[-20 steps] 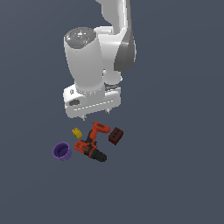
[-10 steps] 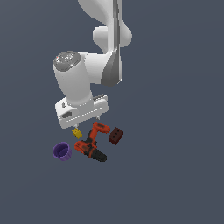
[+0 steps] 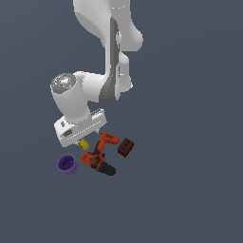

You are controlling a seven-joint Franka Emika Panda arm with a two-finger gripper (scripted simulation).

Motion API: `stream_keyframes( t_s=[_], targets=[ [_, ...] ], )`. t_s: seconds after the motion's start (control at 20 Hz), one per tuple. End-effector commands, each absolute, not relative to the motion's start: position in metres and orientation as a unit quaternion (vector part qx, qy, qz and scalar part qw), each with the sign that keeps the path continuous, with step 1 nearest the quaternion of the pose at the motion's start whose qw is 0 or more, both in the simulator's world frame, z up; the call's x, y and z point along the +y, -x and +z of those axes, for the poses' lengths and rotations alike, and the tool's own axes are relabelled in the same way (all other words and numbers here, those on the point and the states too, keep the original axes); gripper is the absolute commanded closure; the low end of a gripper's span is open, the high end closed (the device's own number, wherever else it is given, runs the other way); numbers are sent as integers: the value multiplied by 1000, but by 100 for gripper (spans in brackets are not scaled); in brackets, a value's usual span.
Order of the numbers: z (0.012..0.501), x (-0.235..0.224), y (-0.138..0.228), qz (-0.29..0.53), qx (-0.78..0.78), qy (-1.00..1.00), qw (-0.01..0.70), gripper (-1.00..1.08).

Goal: Pick up a designated object from a clutter of objects.

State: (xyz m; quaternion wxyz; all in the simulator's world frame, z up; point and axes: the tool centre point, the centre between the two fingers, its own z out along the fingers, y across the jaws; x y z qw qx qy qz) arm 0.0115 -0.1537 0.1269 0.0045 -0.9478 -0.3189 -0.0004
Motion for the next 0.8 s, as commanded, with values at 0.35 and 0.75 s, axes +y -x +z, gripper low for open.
stream_keyframes(
  t_s=[0.35, 0.75],
  targets=[
    [88, -186, 1, -1, -379, 925, 2, -92],
    [73, -198, 7, 0, -401, 916, 0, -92]
  ],
)
